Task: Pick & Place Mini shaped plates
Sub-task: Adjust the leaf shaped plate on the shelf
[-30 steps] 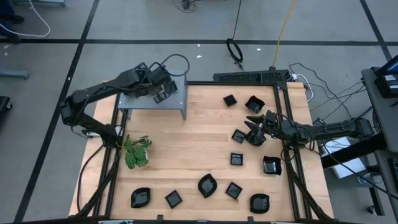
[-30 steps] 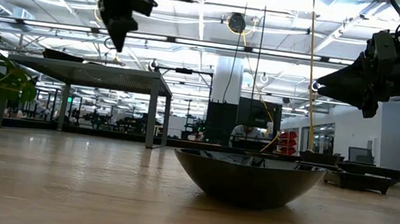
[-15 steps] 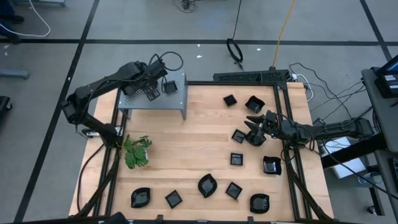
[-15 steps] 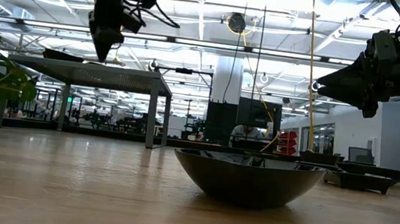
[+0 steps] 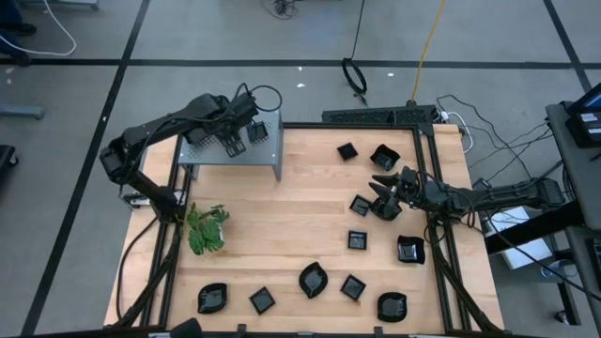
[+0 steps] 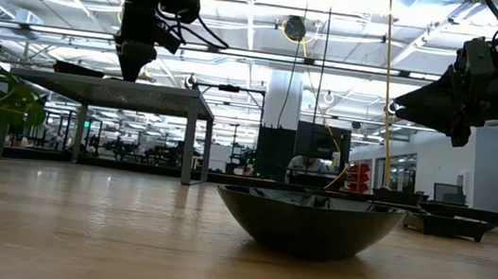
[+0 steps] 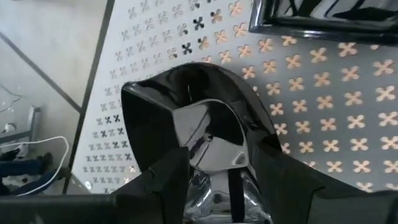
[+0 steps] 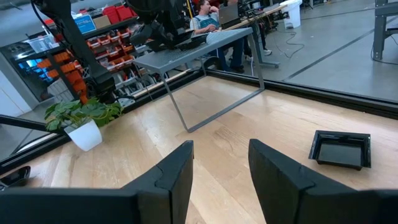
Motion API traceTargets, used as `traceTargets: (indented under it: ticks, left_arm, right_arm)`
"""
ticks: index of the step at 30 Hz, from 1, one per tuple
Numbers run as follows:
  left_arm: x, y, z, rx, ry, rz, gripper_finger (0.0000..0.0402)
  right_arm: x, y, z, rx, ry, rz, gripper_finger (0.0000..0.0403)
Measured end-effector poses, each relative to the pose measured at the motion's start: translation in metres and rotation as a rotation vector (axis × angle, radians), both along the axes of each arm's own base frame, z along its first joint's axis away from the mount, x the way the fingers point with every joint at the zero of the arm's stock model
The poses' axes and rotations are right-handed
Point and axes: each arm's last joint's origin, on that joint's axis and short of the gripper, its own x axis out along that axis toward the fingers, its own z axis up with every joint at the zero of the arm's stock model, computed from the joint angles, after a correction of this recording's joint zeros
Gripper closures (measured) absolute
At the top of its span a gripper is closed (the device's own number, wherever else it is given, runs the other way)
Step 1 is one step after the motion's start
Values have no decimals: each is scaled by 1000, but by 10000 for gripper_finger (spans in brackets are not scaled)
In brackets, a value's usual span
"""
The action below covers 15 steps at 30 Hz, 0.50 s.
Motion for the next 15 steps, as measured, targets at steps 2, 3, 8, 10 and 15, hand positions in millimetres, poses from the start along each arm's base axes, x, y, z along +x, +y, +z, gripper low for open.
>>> traceTargets:
  ticks: [2,3,8,10,15]
  left_arm:
    - [1,-1,0,-16,-14,-6,220]
    - [1,-1,0,-24,-19,-9,220]
    - [4,-4,-1,-58,-45,-29,220]
    - [5,-6,-1,-61,-47,-38,220]
    - [8,-11,0,-56,-51,-57,220]
  right_arm:
    - [0,0,0,0,0,0,261]
    - [0,0,0,0,0,0,261]
    - [0,0,0,0,0,0,261]
    - [0,0,0,0,0,0,261]
    - [0,0,0,0,0,0,261]
